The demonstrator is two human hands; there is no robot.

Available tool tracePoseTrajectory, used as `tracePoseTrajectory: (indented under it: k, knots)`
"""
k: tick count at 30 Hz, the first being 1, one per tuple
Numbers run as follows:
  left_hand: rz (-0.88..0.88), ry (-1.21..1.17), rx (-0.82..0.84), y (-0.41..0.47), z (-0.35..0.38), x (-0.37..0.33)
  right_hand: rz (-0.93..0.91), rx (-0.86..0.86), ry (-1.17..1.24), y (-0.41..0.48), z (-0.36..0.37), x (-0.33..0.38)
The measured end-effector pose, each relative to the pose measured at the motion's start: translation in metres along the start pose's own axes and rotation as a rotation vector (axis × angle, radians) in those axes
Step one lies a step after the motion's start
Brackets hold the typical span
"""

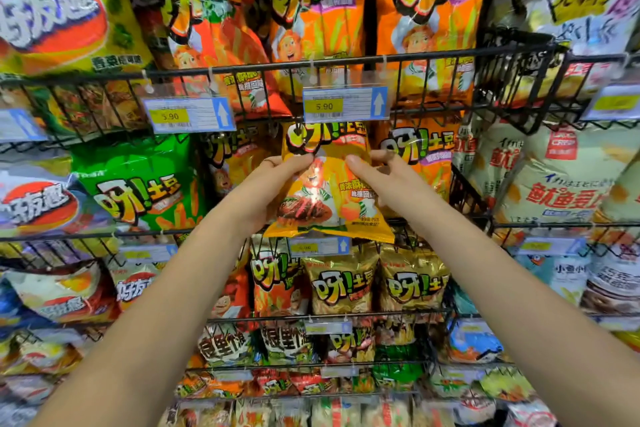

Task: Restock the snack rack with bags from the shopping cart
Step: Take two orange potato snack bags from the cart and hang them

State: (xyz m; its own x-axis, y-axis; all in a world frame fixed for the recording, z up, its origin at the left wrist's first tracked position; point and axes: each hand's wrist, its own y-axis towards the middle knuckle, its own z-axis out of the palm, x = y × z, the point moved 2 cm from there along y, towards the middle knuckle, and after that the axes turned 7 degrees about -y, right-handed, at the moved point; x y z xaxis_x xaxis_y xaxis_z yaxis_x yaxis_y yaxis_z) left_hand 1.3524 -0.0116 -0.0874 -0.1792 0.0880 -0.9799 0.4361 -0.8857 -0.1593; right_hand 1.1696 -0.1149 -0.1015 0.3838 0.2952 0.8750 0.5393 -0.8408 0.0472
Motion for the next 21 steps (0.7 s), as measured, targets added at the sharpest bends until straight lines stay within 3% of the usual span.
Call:
tracePoseTrajectory:
  k: [3, 7, 11, 21]
  knots:
    - [0.097, 0.079, -0.047, 0.008, -0.006, -0.004, 0.04, -0.031, 0.059, 0.014, 0.007, 0.004]
    - [0.165, 0.192, -0.109, 0.05, -0.022, 0.002, 0.032, -0.079, -0.022, 0.032, 0.011, 0.011]
    - [0.235, 0.377, -0.138, 0.038, -0.009, -0.013, 0.003, -0.093, -0.085, 0.049, 0.011, 0.005]
    - [0.173, 0.73, -0.201, 0.064, -0.018, 0.009, 0.01, -0.116, -0.308, 0.053, 0.019, -0.007]
